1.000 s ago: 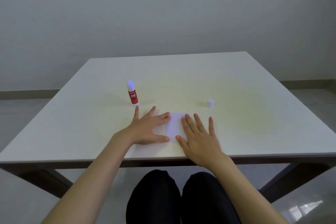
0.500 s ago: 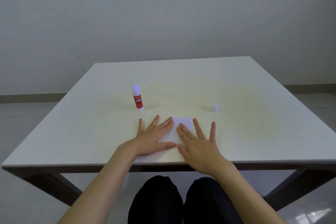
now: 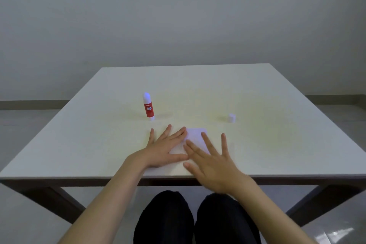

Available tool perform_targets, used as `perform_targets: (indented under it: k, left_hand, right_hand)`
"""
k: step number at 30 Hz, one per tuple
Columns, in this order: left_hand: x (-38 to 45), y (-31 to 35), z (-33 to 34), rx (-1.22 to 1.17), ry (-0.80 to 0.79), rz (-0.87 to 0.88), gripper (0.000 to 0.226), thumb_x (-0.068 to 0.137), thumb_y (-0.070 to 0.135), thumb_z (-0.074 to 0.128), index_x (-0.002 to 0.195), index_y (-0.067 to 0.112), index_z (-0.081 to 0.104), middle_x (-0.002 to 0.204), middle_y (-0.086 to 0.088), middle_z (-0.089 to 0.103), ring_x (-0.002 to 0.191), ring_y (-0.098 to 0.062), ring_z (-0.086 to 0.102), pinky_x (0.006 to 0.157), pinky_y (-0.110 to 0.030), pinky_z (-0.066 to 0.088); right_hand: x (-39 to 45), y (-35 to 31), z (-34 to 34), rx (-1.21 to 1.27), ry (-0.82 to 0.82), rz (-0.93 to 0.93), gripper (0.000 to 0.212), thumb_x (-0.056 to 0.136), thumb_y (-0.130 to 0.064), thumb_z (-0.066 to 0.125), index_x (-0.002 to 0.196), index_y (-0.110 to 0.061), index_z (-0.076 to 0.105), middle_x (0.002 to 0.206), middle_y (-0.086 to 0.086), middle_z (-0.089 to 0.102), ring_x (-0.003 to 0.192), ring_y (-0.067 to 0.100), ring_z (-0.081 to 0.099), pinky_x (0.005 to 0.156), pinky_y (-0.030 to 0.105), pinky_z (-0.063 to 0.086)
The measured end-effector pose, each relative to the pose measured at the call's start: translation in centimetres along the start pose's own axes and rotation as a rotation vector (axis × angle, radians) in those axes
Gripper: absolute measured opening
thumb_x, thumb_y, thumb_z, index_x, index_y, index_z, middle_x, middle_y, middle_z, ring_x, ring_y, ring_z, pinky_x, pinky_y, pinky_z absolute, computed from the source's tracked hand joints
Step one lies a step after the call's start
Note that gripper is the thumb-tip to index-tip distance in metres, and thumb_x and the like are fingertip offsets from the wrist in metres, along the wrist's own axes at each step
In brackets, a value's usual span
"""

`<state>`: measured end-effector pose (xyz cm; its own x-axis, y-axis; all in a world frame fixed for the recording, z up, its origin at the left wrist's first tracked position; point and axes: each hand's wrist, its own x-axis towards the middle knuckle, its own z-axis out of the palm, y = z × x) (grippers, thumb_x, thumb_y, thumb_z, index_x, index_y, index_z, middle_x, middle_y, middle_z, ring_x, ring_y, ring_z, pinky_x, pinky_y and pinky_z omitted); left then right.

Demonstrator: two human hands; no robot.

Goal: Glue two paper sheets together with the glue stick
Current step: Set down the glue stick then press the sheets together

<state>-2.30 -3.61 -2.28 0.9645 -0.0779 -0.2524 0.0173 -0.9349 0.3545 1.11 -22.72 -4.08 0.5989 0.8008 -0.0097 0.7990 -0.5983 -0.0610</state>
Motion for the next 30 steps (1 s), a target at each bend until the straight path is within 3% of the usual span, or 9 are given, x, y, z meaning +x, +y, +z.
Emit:
perform_targets:
  k: [3, 5, 10, 16, 20, 23, 27, 30]
  left_hand:
    - [-0.1, 0.0, 0.0, 0.014, -0.01, -0.007, 0.08, 0.088, 0.061, 0.039, 0.148, 0.036, -0.006, 0.155, 0.025, -0.013, 0.143, -0.011, -0.025, 0.11, -0.055, -0.023]
    - [-0.1, 0.1, 0.0, 0.017, -0.009, -0.008, 0.079, 0.089, 0.06, 0.039, 0.148, 0.035, -0.006, 0.156, 0.024, -0.013, 0.143, -0.011, -0.025, 0.111, -0.055, -0.023]
    - [0.0, -0.1, 0.2, -0.002, -0.002, -0.002, 0.081, 0.087, 0.063, 0.039, 0.148, 0.036, -0.006, 0.155, 0.025, -0.013, 0.143, -0.01, -0.025, 0.11, -0.053, -0.024]
    - [-0.1, 0.0, -0.1, 0.011, -0.005, -0.007, 0.079, 0.088, 0.061, 0.039, 0.148, 0.036, -0.006, 0.156, 0.025, -0.012, 0.143, -0.011, -0.024, 0.109, -0.054, -0.024]
    - [-0.3, 0.1, -0.1, 0.001, -0.004, 0.0, 0.079, 0.089, 0.06, 0.038, 0.149, 0.033, -0.005, 0.156, 0.024, -0.011, 0.143, -0.012, -0.023, 0.11, -0.056, -0.023]
    - [-0.2, 0.1, -0.1, -0.001, -0.015, -0.002, 0.081, 0.088, 0.06, 0.04, 0.149, 0.033, -0.006, 0.156, 0.024, -0.012, 0.143, -0.012, -0.024, 0.11, -0.056, -0.023]
    - [-0.2, 0.2, -0.1, -0.004, -0.005, -0.014, 0.08, 0.089, 0.06, 0.04, 0.149, 0.035, -0.006, 0.156, 0.024, -0.011, 0.143, -0.01, -0.024, 0.11, -0.054, -0.024]
    - [-0.3, 0.3, -0.1, -0.001, -0.012, -0.014, 0.08, 0.088, 0.06, 0.04, 0.149, 0.035, -0.007, 0.157, 0.022, -0.012, 0.143, -0.011, -0.024, 0.11, -0.054, -0.023]
  right_hand:
    - [1.2, 2.2, -1.6, 0.029, -0.097, 0.149, 0.066, 0.091, -0.061, -0.001, 0.15, -0.032, -0.009, 0.158, -0.019, -0.013, 0.142, 0.019, -0.029, 0.104, 0.055, -0.032]
    - [1.6, 2.5, -2.1, 0.032, -0.113, 0.183, 0.065, 0.094, -0.059, 0.003, 0.15, -0.03, -0.009, 0.159, -0.015, -0.013, 0.143, 0.022, -0.027, 0.108, 0.057, -0.027]
    - [-1.1, -0.6, 0.2, 0.054, 0.033, -0.014, 0.084, 0.08, -0.072, -0.011, 0.151, -0.028, 0.0, 0.16, -0.015, -0.005, 0.141, 0.015, -0.031, 0.098, 0.048, -0.04]
    - [2.2, 2.8, -1.8, 0.075, -0.093, 0.178, 0.064, 0.093, -0.06, 0.001, 0.15, -0.033, -0.005, 0.159, -0.018, -0.008, 0.144, 0.021, -0.026, 0.107, 0.056, -0.028]
    - [2.4, 0.5, -0.7, 0.042, -0.019, 0.074, 0.078, 0.084, -0.068, -0.006, 0.151, -0.027, -0.004, 0.16, -0.014, -0.007, 0.144, 0.023, -0.025, 0.104, 0.054, -0.031]
    - [1.5, 0.2, 0.2, 0.075, 0.019, 0.009, 0.081, 0.077, -0.073, -0.013, 0.149, -0.034, -0.009, 0.154, -0.024, -0.015, 0.143, 0.02, -0.026, 0.1, 0.05, -0.035]
    - [2.5, 2.5, -1.1, 0.063, -0.065, 0.16, 0.067, 0.089, -0.064, -0.001, 0.149, -0.035, -0.007, 0.156, -0.023, -0.011, 0.144, 0.022, -0.025, 0.104, 0.055, -0.03]
    - [2.6, 2.0, -1.4, 0.034, -0.053, 0.189, 0.071, 0.089, -0.065, 0.001, 0.151, -0.029, -0.007, 0.16, -0.015, -0.009, 0.144, 0.024, -0.024, 0.106, 0.056, -0.028]
